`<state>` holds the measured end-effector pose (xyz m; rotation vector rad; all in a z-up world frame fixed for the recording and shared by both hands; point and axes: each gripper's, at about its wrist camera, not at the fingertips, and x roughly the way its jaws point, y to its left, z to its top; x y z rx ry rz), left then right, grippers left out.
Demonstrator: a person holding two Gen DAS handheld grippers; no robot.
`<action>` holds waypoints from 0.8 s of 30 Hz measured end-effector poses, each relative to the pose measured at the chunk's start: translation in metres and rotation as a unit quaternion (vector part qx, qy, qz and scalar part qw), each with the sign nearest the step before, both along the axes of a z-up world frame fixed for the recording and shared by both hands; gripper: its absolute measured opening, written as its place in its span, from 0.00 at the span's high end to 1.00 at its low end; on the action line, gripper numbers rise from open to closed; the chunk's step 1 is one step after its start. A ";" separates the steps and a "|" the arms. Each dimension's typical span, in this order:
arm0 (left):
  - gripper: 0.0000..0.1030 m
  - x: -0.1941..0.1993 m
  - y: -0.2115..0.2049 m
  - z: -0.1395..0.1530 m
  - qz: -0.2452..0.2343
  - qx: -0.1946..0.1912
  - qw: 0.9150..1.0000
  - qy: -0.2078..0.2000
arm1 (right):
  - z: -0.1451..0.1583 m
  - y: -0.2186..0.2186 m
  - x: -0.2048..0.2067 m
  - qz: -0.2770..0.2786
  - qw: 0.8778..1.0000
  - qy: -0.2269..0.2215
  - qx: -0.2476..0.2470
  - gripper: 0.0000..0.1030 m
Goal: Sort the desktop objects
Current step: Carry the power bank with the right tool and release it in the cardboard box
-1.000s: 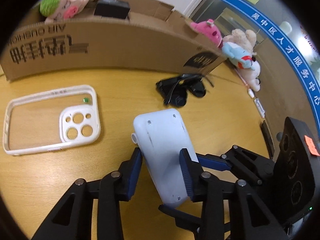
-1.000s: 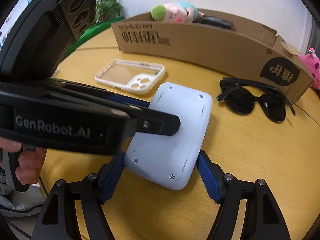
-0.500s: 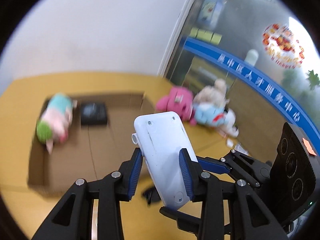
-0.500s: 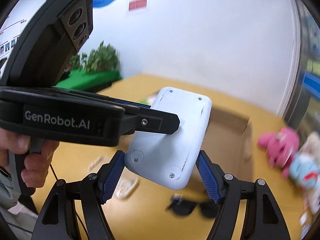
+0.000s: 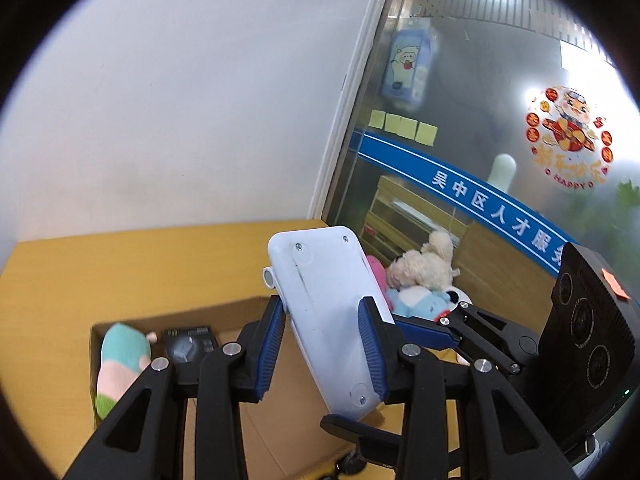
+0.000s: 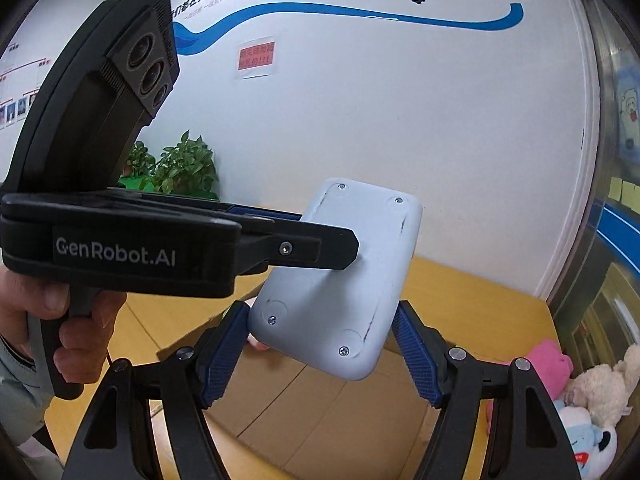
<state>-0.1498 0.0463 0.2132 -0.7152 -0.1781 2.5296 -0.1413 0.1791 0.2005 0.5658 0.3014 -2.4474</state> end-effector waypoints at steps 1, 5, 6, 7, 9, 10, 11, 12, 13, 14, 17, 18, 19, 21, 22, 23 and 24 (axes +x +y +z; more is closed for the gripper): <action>0.64 -0.011 0.001 0.001 0.002 -0.002 1.000 -0.001 | 0.001 0.000 -0.011 0.000 1.000 -0.003 -0.001 0.31; 0.64 -0.050 0.002 -0.004 0.009 -0.008 1.000 -0.013 | -0.002 0.002 -0.061 0.005 0.999 -0.035 -0.010 0.31; 0.64 -0.061 0.002 -0.008 0.009 -0.006 1.000 -0.020 | -0.005 0.003 -0.073 0.005 0.999 -0.043 -0.011 0.31; 0.64 -0.071 0.002 -0.011 0.008 -0.004 1.000 -0.026 | -0.007 0.003 -0.084 0.004 0.999 -0.050 -0.009 0.31; 0.64 -0.093 0.003 -0.021 0.006 0.004 0.999 -0.041 | -0.015 0.002 -0.105 -0.003 0.998 -0.059 0.001 0.31; 0.64 -0.104 0.003 -0.028 0.005 0.006 0.999 -0.049 | -0.021 0.001 -0.116 -0.006 0.998 -0.066 0.006 0.31; 0.64 -0.113 0.004 -0.034 0.005 0.007 0.998 -0.057 | -0.028 0.002 -0.127 -0.007 0.997 -0.076 0.008 0.31; 0.64 -0.125 0.004 -0.044 0.005 0.009 0.998 -0.069 | -0.036 0.002 -0.139 -0.008 0.996 -0.088 0.009 0.31; 0.64 -0.136 0.005 -0.055 0.005 0.012 0.996 -0.083 | -0.046 0.003 -0.150 -0.009 0.995 -0.100 0.010 0.31; 0.64 -0.146 0.005 -0.067 0.004 0.015 0.995 -0.097 | -0.056 0.004 -0.160 -0.009 0.994 -0.111 0.009 0.31; 0.64 -0.171 0.007 -0.104 0.004 0.018 0.991 -0.135 | -0.095 0.007 -0.190 -0.012 0.988 -0.156 0.007 0.31; 0.64 -0.179 0.008 -0.116 0.004 0.018 0.989 -0.148 | -0.107 0.007 -0.198 -0.013 0.986 -0.167 0.010 0.31; 0.64 -0.187 0.009 -0.129 0.003 0.020 0.986 -0.163 | -0.121 0.007 -0.207 -0.015 0.983 -0.180 0.014 0.31; 0.64 -0.202 0.008 -0.157 0.002 0.025 0.981 -0.193 | -0.147 0.008 -0.224 -0.018 0.978 -0.208 0.018 0.31; 0.64 -0.209 0.008 -0.171 0.003 0.029 0.978 -0.208 | -0.158 0.008 -0.232 -0.019 0.975 -0.221 0.018 0.31; 0.64 -0.217 0.008 -0.188 0.004 0.033 0.974 -0.224 | -0.170 0.009 -0.239 -0.021 0.972 -0.235 0.018 0.31; 0.64 -0.223 0.008 -0.199 0.006 0.035 0.971 -0.236 | -0.182 0.008 -0.246 -0.023 0.968 -0.250 0.019 0.31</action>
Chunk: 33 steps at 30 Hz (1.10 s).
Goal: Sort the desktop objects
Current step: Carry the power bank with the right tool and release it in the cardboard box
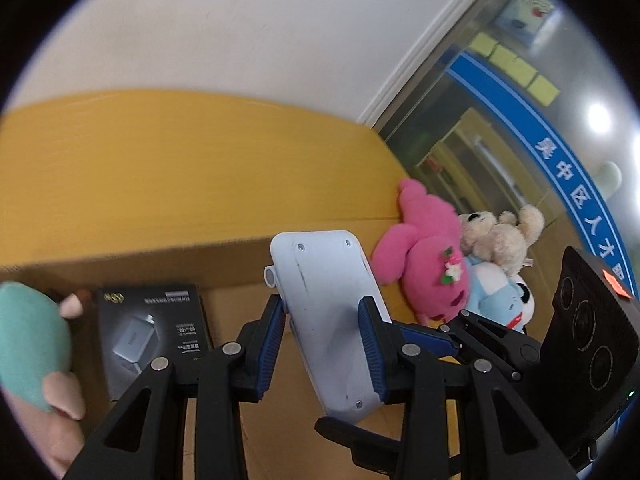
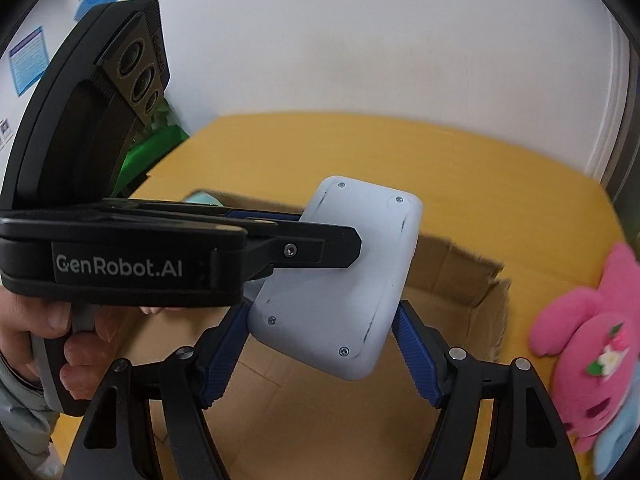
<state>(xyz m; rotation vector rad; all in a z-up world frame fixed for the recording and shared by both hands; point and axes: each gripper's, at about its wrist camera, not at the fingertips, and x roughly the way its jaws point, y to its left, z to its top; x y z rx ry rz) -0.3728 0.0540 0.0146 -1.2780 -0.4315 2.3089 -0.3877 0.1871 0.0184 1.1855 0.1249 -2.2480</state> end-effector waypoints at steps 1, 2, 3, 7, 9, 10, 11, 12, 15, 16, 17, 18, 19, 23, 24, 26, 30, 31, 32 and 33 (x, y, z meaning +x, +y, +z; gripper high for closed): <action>0.64 -0.005 0.000 -0.010 0.002 0.001 1.000 -0.011 | -0.012 0.000 -0.008 -0.001 1.000 -0.015 0.004 0.31; 0.64 -0.012 0.001 -0.025 0.005 0.000 1.000 -0.026 | -0.025 -0.001 -0.017 -0.002 1.000 -0.029 0.010 0.31; 0.65 -0.016 0.003 -0.032 0.007 -0.001 0.999 -0.034 | -0.035 -0.002 -0.023 -0.003 0.999 -0.042 0.014 0.31; 0.65 -0.033 0.005 -0.073 0.022 0.006 0.996 -0.085 | -0.072 -0.004 -0.033 -0.015 0.996 -0.089 0.023 0.31; 0.65 -0.037 0.011 -0.087 0.026 0.003 0.995 -0.098 | -0.088 -0.005 -0.042 -0.024 0.993 -0.109 0.031 0.31; 0.65 -0.038 0.014 -0.092 0.025 -0.003 0.994 -0.104 | -0.094 -0.007 -0.046 -0.028 0.992 -0.117 0.040 0.31; 0.65 -0.042 0.018 -0.097 0.023 -0.009 0.994 -0.107 | -0.099 -0.010 -0.047 -0.033 0.991 -0.124 0.048 0.31; 0.67 -0.044 0.023 -0.101 0.021 -0.023 0.994 -0.109 | -0.107 -0.009 -0.051 -0.038 0.989 -0.134 0.052 0.31; 0.69 -0.047 0.032 -0.101 0.021 -0.043 0.993 -0.110 | -0.114 -0.007 -0.058 -0.062 0.987 -0.137 0.050 0.32; 0.68 -0.048 0.033 -0.102 0.023 -0.045 0.992 -0.113 | -0.114 -0.007 -0.060 -0.070 0.987 -0.138 0.051 0.32; 0.69 -0.048 0.034 -0.102 0.026 -0.051 0.992 -0.116 | -0.114 -0.007 -0.061 -0.075 0.986 -0.134 0.058 0.32; 0.70 -0.048 0.034 -0.102 0.030 -0.057 0.991 -0.118 | -0.114 -0.008 -0.061 -0.081 0.986 -0.129 0.068 0.32; 0.70 -0.047 0.034 -0.102 0.032 -0.059 0.991 -0.118 | -0.114 -0.007 -0.060 -0.085 0.986 -0.126 0.074 0.31; 0.70 -0.039 0.024 -0.091 0.043 -0.060 0.992 -0.106 | -0.104 -0.004 -0.046 -0.101 0.987 -0.102 0.070 0.31; 0.70 -0.034 0.022 -0.082 0.047 -0.065 0.993 -0.092 | -0.097 -0.006 -0.039 -0.102 0.988 -0.089 0.072 0.30; 0.69 -0.019 0.018 -0.059 0.045 -0.072 0.995 -0.052 | -0.081 -0.010 -0.022 -0.103 0.990 -0.061 0.072 0.14; 0.57 0.045 0.009 0.008 0.043 -0.105 0.991 0.074 | -0.036 -0.017 0.042 -0.099 0.994 0.017 0.052 0.00; 0.43 0.067 0.006 0.024 0.053 -0.112 0.987 0.106 | -0.024 -0.023 0.064 -0.102 0.993 0.031 0.048 0.00; 0.30 0.091 0.003 0.039 0.063 -0.120 0.981 0.136 | -0.012 -0.025 0.079 -0.106 0.992 0.044 0.044 0.00; 0.25 0.116 0.001 0.054 0.071 -0.127 0.975 0.168 | -0.003 -0.023 0.083 -0.109 0.992 0.055 0.040 0.00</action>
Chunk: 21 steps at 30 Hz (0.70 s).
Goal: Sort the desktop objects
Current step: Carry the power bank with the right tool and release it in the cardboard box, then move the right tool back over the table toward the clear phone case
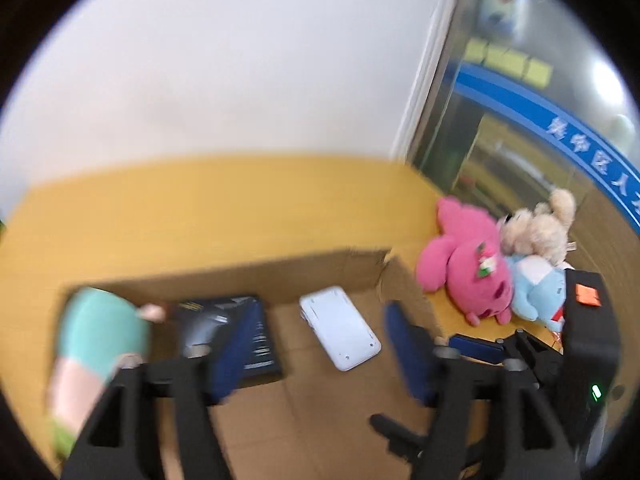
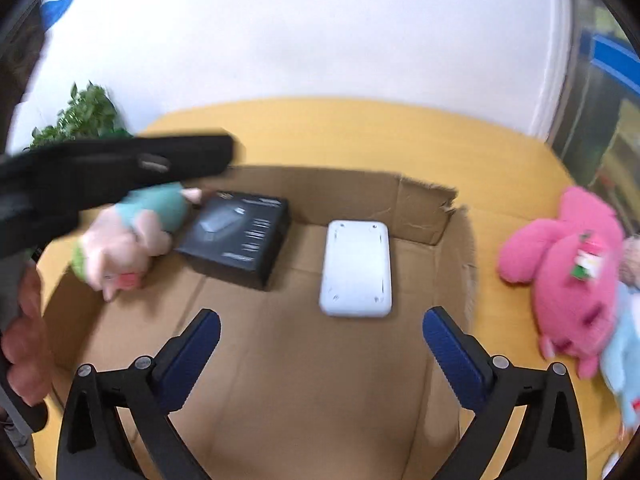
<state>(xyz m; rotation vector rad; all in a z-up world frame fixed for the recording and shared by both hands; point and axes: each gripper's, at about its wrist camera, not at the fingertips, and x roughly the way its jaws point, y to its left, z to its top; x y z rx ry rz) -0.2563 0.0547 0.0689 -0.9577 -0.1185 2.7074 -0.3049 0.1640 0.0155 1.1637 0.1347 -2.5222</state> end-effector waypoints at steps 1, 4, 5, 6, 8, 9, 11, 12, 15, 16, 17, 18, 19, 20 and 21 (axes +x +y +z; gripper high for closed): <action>0.22 0.019 -0.001 0.012 0.003 -0.006 1.000 0.025 | 0.008 0.005 0.003 -0.003 1.000 0.010 -0.004 0.00; 0.22 0.086 -0.010 0.041 0.005 -0.023 0.996 0.081 | 0.028 0.017 0.065 -0.007 0.999 0.049 -0.013 0.00; 0.22 0.101 -0.011 0.048 0.007 -0.023 0.996 0.089 | 0.034 0.023 0.090 -0.012 0.998 0.061 -0.013 0.00; 0.22 0.117 -0.014 0.051 0.007 -0.019 0.995 0.096 | 0.037 0.021 0.101 -0.017 0.997 0.072 -0.012 0.00; 0.22 0.152 -0.020 0.055 0.008 -0.018 0.994 0.112 | 0.045 0.019 0.122 -0.015 0.996 0.086 -0.010 0.00; 0.22 0.162 -0.020 0.053 0.010 -0.022 0.993 0.117 | 0.048 0.019 0.136 -0.016 0.996 0.091 -0.007 0.00; 0.21 0.183 -0.020 0.049 0.015 -0.033 0.992 0.123 | 0.051 0.025 0.153 -0.015 0.995 0.097 -0.004 0.00; 0.21 0.191 -0.019 0.045 0.019 -0.037 0.992 0.119 | 0.049 0.023 0.159 -0.013 0.995 0.098 -0.001 0.00; 0.21 0.211 -0.026 0.036 0.020 -0.035 0.994 0.100 | 0.044 0.019 0.177 -0.011 0.995 0.098 0.001 0.00; 0.21 0.218 -0.028 0.032 0.025 -0.035 0.994 0.099 | 0.042 0.018 0.181 -0.010 0.995 0.097 -0.001 0.00; 0.21 0.223 -0.030 0.030 0.029 -0.036 0.994 0.098 | 0.040 0.018 0.183 -0.010 0.995 0.098 -0.003 0.00; 0.21 0.227 -0.031 0.027 0.032 -0.038 0.994 0.095 | 0.039 0.018 0.187 -0.014 0.995 0.098 -0.003 0.00; 0.22 0.230 -0.033 0.025 0.035 -0.038 0.994 0.094 | 0.039 0.018 0.192 -0.017 0.995 0.098 -0.003 0.00; 0.22 0.234 -0.034 0.023 0.037 -0.037 0.994 0.093 | 0.038 0.018 0.195 -0.017 0.995 0.095 -0.004 0.00; 0.22 0.237 -0.036 0.022 0.039 -0.036 0.994 0.092 | 0.038 0.018 0.199 -0.017 0.996 0.093 -0.006 0.00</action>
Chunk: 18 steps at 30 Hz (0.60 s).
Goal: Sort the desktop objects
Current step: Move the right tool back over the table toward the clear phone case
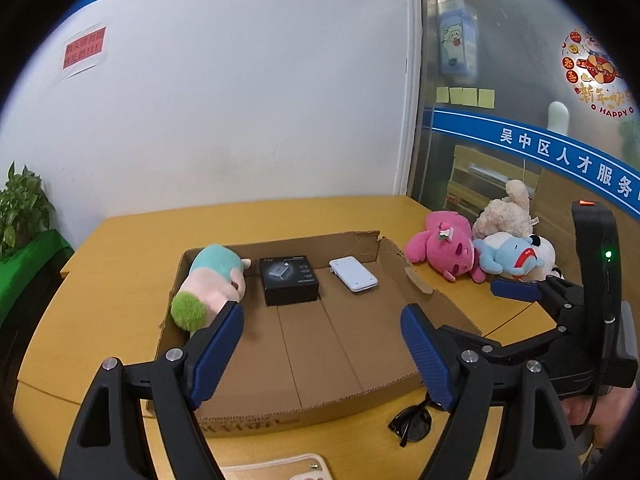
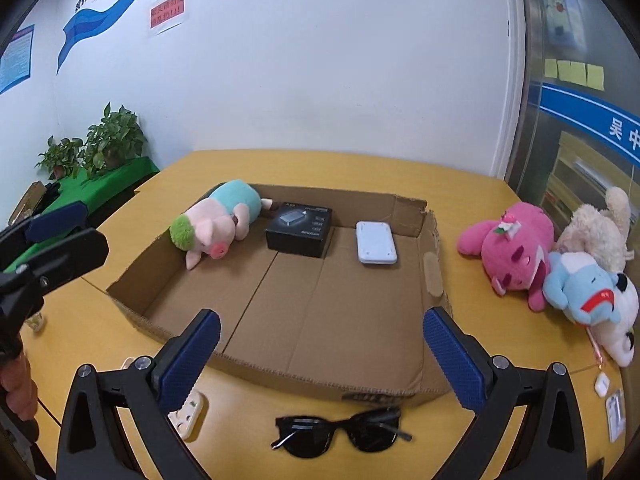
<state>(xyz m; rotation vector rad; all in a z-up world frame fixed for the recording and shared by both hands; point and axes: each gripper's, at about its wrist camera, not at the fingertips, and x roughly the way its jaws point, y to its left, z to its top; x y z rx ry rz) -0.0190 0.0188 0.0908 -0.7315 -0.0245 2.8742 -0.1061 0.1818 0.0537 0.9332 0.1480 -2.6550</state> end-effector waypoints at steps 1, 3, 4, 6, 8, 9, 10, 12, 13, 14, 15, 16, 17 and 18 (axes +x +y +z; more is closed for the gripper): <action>0.21 0.003 -0.001 -0.001 0.001 0.001 1.000 0.000 | 0.000 0.000 0.004 -0.001 1.000 0.001 0.000 0.00; 0.21 0.010 -0.003 -0.002 0.003 0.005 1.000 0.000 | 0.002 0.000 0.013 -0.002 1.000 0.006 0.000 0.00; 0.21 0.013 -0.004 -0.002 0.003 0.006 1.000 0.002 | 0.003 -0.001 0.016 -0.003 1.000 0.008 0.000 0.00; 0.21 0.016 -0.004 -0.002 0.001 0.008 1.000 0.002 | 0.005 -0.001 0.024 -0.005 1.000 0.010 0.002 0.00; 0.21 0.017 -0.006 -0.002 -0.004 0.010 1.000 0.000 | 0.006 -0.001 0.031 -0.006 1.000 0.009 0.001 0.00; 0.21 0.018 -0.007 -0.002 -0.004 0.010 1.000 -0.001 | 0.007 -0.001 0.035 -0.005 1.000 0.011 0.000 0.00; 0.21 0.019 -0.008 -0.002 -0.003 0.010 1.000 0.000 | 0.008 -0.001 0.039 -0.006 1.000 0.012 0.001 0.00; 0.21 0.020 -0.009 -0.003 -0.005 0.014 1.000 -0.004 | 0.009 -0.003 0.044 -0.004 1.000 0.014 0.002 0.00; 0.22 0.021 -0.009 -0.003 -0.005 0.014 1.000 -0.005 | 0.008 -0.003 0.045 -0.003 1.000 0.013 0.001 0.00; 0.22 0.021 -0.010 -0.004 -0.006 0.015 1.000 -0.003 | 0.007 -0.004 0.045 -0.003 1.000 0.011 0.000 0.00; 0.21 0.021 -0.009 -0.004 -0.009 0.015 1.000 -0.004 | 0.005 -0.004 0.045 -0.002 1.000 0.007 -0.001 0.00; 0.21 0.021 -0.010 -0.005 -0.010 0.014 1.000 -0.006 | 0.004 -0.004 0.045 -0.001 1.000 0.003 -0.002 0.00; 0.21 0.022 -0.010 -0.006 -0.008 0.013 1.000 -0.006 | 0.002 -0.004 0.045 -0.001 1.000 0.001 -0.004 0.00; 0.22 0.022 -0.011 -0.006 -0.007 0.013 1.000 -0.005 | 0.000 -0.004 0.045 -0.001 1.000 -0.001 -0.006 0.00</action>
